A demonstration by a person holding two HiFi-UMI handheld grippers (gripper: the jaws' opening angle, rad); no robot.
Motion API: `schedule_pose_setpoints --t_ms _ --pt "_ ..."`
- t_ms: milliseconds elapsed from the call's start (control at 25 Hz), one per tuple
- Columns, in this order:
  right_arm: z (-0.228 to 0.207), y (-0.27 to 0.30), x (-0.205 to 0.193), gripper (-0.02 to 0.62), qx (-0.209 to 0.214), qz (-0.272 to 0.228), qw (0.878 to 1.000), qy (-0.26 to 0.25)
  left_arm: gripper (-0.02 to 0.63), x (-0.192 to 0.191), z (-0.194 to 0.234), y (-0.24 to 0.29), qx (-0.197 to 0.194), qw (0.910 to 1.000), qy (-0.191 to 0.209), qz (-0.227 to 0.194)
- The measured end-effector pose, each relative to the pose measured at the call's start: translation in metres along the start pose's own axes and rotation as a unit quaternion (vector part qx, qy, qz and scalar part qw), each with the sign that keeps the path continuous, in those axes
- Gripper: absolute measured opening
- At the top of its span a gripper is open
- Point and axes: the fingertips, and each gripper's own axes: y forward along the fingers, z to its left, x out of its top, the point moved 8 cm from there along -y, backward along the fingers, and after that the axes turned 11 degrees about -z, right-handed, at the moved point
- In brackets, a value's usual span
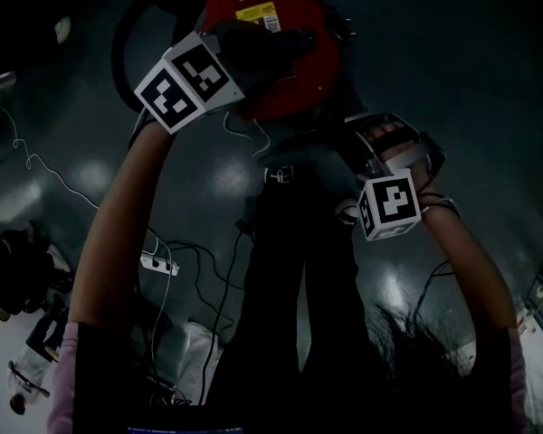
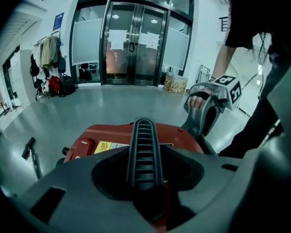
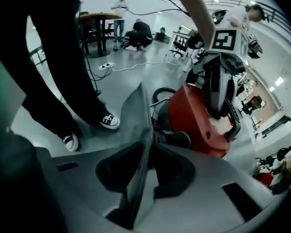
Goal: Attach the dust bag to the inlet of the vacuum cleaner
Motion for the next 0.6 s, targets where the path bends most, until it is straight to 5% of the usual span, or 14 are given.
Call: schedule_pose_setpoints --t_ms 80,160,240,440,600 --pt "-0.007 0.0 -0.002 0.079 0.006 -0.015 0.998 0.056 0.166 0.0 -0.002 0.0 0.002 1.0 -0.003 0.005" --pt "-0.012 -0.007 -0.014 0.08 -0.03 -0.038 0.976 0.21 0.166 0.001 -0.004 0.003 0.001 0.9999 -0.008 0.01" --pt "-0.012 -0.012 -0.021 0.08 -0.068 -0.048 0.956 0.28 0.162 0.002 -0.004 0.006 -0.001 0.9998 -0.013 0.012" --pt "-0.008 -0.015 -0.014 0.08 -0.073 -0.036 0.98 0.182 0.154 0.007 0.0 0.001 0.002 0.9997 -0.02 0.015" --pt "-0.012 -0.017 -0.014 0.115 -0.026 -0.029 0.974 0.222 0.146 0.009 0.003 0.0 -0.002 0.9995 -0.027 0.016"
